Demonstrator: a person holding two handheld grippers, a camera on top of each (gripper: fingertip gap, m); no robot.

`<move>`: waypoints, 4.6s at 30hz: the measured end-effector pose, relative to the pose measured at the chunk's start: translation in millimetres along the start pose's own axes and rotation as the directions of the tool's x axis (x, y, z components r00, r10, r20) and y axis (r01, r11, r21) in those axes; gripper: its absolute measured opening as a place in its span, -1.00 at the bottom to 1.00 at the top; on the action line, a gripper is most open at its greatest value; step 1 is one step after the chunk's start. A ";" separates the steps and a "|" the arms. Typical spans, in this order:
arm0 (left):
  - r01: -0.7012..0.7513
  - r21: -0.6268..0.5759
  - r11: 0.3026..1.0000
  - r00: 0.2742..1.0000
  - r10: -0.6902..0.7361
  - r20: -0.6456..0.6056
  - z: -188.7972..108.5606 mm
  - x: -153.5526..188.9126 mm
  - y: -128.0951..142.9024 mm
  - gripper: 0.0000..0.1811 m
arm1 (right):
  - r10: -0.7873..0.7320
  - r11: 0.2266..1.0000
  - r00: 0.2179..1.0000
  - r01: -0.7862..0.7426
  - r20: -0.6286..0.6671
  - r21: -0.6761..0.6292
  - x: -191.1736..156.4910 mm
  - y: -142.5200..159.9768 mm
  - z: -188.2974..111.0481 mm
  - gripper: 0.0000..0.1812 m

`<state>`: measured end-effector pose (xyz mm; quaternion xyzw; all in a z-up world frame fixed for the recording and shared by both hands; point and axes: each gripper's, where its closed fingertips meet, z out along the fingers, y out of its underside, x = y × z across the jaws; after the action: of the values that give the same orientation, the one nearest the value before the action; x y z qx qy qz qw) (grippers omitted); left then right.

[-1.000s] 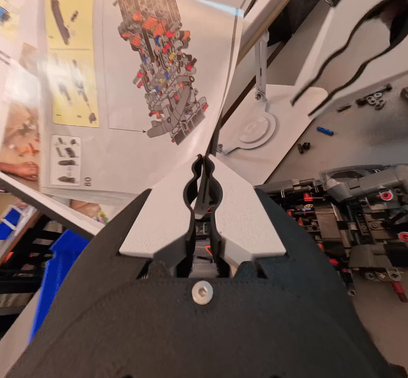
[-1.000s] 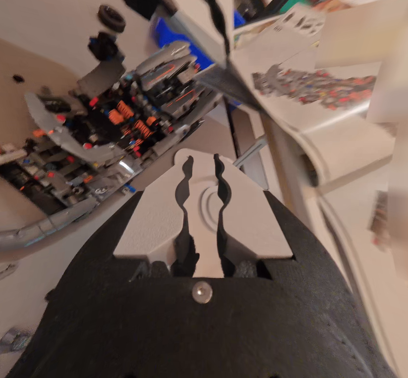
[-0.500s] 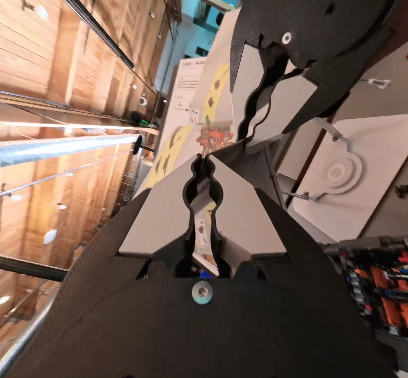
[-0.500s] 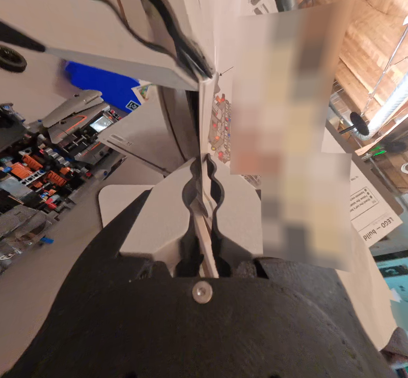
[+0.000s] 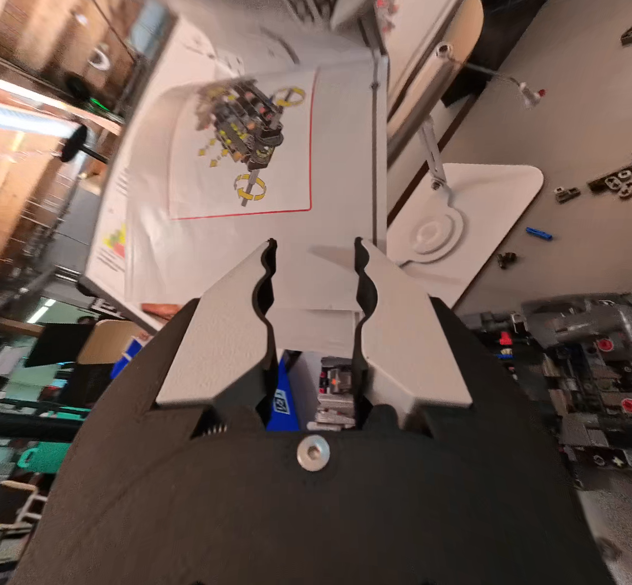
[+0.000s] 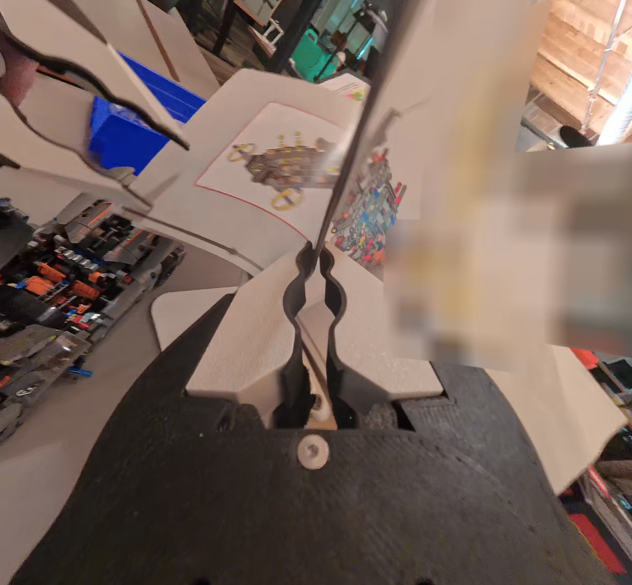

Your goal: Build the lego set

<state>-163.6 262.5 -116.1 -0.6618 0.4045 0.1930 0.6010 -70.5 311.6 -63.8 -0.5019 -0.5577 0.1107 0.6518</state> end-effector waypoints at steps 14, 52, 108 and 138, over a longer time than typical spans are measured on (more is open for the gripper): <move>0.038 -0.305 0.952 0.994 -0.068 -0.089 44.3 28.1 83.2 -0.40 | 0.156 0.971 0.986 -0.143 0.053 -0.191 49.0 35.6 -27.9 -0.65; 0.096 -0.289 0.952 0.990 -0.122 -0.071 40.7 19.1 107.3 -0.92 | 0.171 0.893 0.972 -0.222 -0.162 -0.391 105.3 150.0 -30.1 -0.44; 0.077 0.057 0.995 0.955 -0.090 0.281 63.2 -29.0 -65.5 0.49 | -0.177 0.980 0.979 0.185 0.102 -0.073 -45.0 -32.0 -6.5 -1.00; 0.661 0.079 0.746 0.749 -0.662 -0.022 43.4 -43.1 54.1 -0.69 | -0.120 0.889 0.992 0.121 0.030 -0.441 79.8 148.0 -33.7 0.05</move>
<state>-220.9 319.6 -127.6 -0.7364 0.1493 -0.0465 0.6582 47.4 419.7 -125.5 -0.6012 -0.5989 -0.0588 0.5258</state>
